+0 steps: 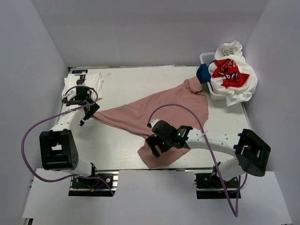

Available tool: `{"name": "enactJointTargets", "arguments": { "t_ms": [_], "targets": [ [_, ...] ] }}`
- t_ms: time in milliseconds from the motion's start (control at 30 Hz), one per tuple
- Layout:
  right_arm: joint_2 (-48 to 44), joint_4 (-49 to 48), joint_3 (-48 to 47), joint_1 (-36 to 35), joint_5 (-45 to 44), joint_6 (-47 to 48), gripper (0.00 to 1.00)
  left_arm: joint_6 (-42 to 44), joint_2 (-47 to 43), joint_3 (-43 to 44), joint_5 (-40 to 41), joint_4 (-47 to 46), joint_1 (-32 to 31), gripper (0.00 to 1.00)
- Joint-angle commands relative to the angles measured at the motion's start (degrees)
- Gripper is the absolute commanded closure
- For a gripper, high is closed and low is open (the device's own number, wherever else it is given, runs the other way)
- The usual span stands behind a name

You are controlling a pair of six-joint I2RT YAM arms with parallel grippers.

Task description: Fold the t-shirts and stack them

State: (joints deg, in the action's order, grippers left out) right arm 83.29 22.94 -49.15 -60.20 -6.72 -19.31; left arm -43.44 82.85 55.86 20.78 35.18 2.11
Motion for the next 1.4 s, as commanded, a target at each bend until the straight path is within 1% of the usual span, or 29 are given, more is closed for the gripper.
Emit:
{"name": "enactJointTargets", "arguments": {
  "t_ms": [0,33,67,133,233,267,333,367,400,467,533,567,600,667,733,767,800,833,933,967,1000,1067,1100,1133,1167,1200,1233,1333,1367],
  "targets": [
    [-3.39,-2.02,-1.39,-4.82,-1.36,0.22,0.10,0.81,1.43,-1.01,-3.72,-3.98,1.58,0.00],
    [-3.31,-2.63,-1.13,-8.40,-1.71,0.59,0.10,1.51,2.83,-0.49,-4.25,-5.46,2.19,0.00],
    [-2.61,-2.81,-0.87,-9.22,-2.15,1.11,0.10,1.52,3.54,-0.48,-5.56,-6.17,2.20,0.05],
    [0.01,-3.51,0.18,-12.29,-2.68,1.47,0.10,1.52,4.95,0.83,-6.19,-6.70,2.81,0.11],
    [2.83,-5.27,1.59,-14.06,-4.52,1.64,0.10,1.52,7.41,0.83,-6.71,-8.01,3.33,0.20],
    [3.46,-8.67,1.94,-14.67,-4.79,1.82,0.10,1.52,7.94,0.83,-7.32,-9.24,3.34,0.25],
    [4.68,-10.45,2.91,-15.12,-5.58,1.65,0.10,1.52,9.00,0.83,-8.55,-9.78,3.34,0.31],
    [5.65,-12.29,2.83,-15.29,-5.58,1.47,0.11,1.52,9.95,0.83,-9.25,-11.17,3.34,0.34],
    [6.70,-12.39,2.57,-15.21,-6.19,1.29,0.14,1.52,9.96,0.83,-9.26,-11.18,3.34,0.42],
    [8.29,-12.48,2.39,-15.47,-7.25,0.77,0.17,1.52,11.80,0.31,-10.49,-12.50,3.34,0.50],
    [9.26,-12.04,2.83,-15.56,-10.76,-0.63,0.24,1.52,12.34,0.31,-10.49,-13.11,3.34,0.68],
    [9.87,-12.13,3.52,-15.38,-11.90,-1.95,0.31,1.52,13.21,0.31,-10.49,-13.12,3.34,0.78],
    [9.97,-11.52,3.79,-15.38,-15.48,-2.92,0.50,1.52,13.91,0.31,-10.49,-13.12,3.34,1.00],
    [8.40,-9.67,3.97,-15.29,-18.40,-5.63,0.73,1.52,13.92,0.31,-9.88,-12.59,3.34,1.00],
    [6.29,-7.74,3.88,-15.03,-22.34,-6.26,0.91,1.52,13.05,0.83,-8.65,-12.59,3.34,1.00],
    [2.27,-6.52,3.71,-14.77,-22.98,-6.18,0.94,1.52,11.39,0.83,-7.86,-12.59,3.34,1.00],
    [0.84,-6.50,3.10,-14.68,-24.29,-6.18,0.98,2.04,11.37,0.83,-6.99,-12.59,2.82,1.00],
    [-2.22,-5.72,2.83,-14.68,-27.78,-6.18,1.00,2.04,9.28,0.83,-6.28,-12.59,2.81,1.00],
    [-8.73,-4.57,0.98,-13.71,-30.97,-5.30,1.00,2.75,5.58,0.31,-4.87,-12.59,2.81,1.00],
    [-9.80,-4.40,0.29,-12.93,-32.20,-5.04,1.00,3.36,2.35,-0.65,-4.87,-13.11,2.29,1.00],
    [-13.20,-4.05,-0.16,-12.57,-33.08,-4.86,1.00,4.75,0.58,-1.97,-5.39,-14.77,2.29,1.00],
    [-15.25,-4.22,-0.07,-11.61,-34.49,-4.51,1.00,4.77,-2.59,-2.59,-7.31,-14.79,2.81,1.00],
    [-17.00,-4.83,0.36,-11.60,-33.72,-3.12,1.00,4.77,-2.60,-2.59,-8.37,-14.79,2.81,0.85],
    [-18.23,-4.75,0.45,-10.64,-33.62,-3.10,1.00,4.77,-3.21,-2.59,-8.38,-14.18,2.81,0.81],
    [-18.59,-3.53,0.37,-10.46,-35.19,-3.45,1.00,5.29,-3.22,-2.59,-7.86,-14.17,2.81,0.80],
    [-19.56,-2.73,0.02,-10.29,-35.38,-4.06,1.00,5.30,-2.52,-2.59,-7.86,-13.65,2.81,0.72],
    [-19.91,-0.64,-0.33,-9.50,-36.42,-4.24,1.00,5.99,-1.99,-2.59,-7.86,-12.95,2.81,0.49],
    [-22.37,0.44,-0.43,-8.53,-37.22,-4.51,1.00,5.48,0.02,-3.29,-7.86,-12.94,2.81,0.33],
    [-22.90,0.53,-0.51,-8.18,-38.09,-4.51,1.00,5.47,0.73,-3.30,-7.86,-13.55,2.81,0.30]
  ]
}}
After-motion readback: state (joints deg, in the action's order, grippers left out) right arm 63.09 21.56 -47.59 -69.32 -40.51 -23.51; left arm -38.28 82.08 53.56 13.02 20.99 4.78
